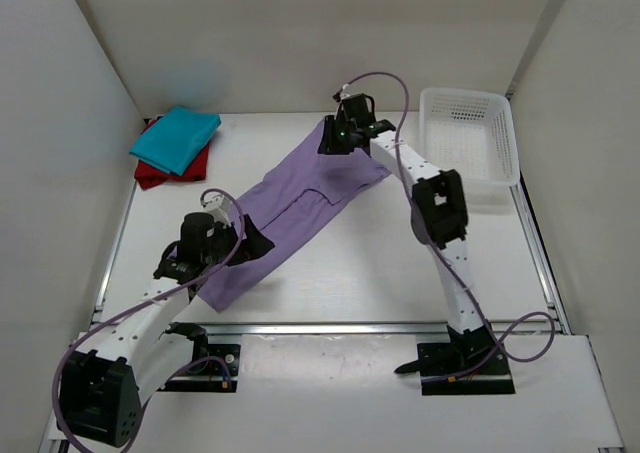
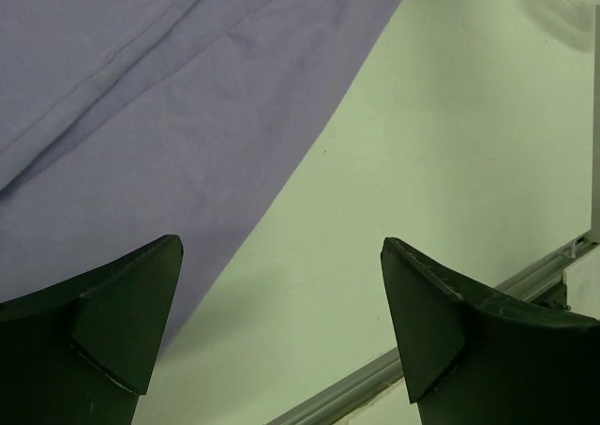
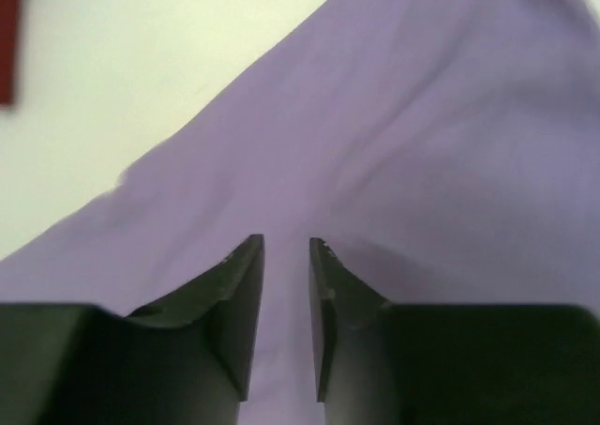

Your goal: Fold and stack the t-shirts

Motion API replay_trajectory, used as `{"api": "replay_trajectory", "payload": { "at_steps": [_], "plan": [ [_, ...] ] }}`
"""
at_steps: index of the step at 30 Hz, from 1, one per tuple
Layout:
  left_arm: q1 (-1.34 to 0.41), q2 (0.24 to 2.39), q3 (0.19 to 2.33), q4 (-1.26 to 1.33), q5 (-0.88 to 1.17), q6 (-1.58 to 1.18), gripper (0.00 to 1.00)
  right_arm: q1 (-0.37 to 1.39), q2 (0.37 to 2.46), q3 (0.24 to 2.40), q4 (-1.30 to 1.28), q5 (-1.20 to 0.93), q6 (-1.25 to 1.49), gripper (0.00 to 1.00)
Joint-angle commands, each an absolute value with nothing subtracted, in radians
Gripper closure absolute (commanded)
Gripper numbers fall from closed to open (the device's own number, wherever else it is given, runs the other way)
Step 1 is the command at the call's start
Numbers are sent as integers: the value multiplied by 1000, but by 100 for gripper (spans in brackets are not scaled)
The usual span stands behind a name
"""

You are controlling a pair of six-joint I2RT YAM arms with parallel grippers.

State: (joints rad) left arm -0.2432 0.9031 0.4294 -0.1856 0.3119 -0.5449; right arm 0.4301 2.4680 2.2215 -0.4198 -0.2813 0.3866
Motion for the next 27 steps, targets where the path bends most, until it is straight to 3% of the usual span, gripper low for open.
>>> {"api": "replay_trajectory", "payload": {
  "at_steps": [1,3,7,9,11,24,27],
  "plan": [
    [-209,881,424,-181,360,-535,1,527,2045,2033,-341,-191,299,70],
    [-166,876,405,-152,425,-543,2,545,1874,1861,-309,-172,313,64],
    [-69,848,350,-17,578,-638,3,609,1572,1220,-7,-200,477,64],
    [-84,860,373,-31,563,-615,4,679,1517,977,107,-172,541,62],
    [-139,873,420,-84,505,-586,3,744,1503,873,191,-156,604,60],
    [-103,891,425,-60,520,-565,7,824,1811,850,436,-66,818,52],
    [-95,899,428,-58,531,-552,12,828,1911,909,429,-104,854,59]
  ]
}}
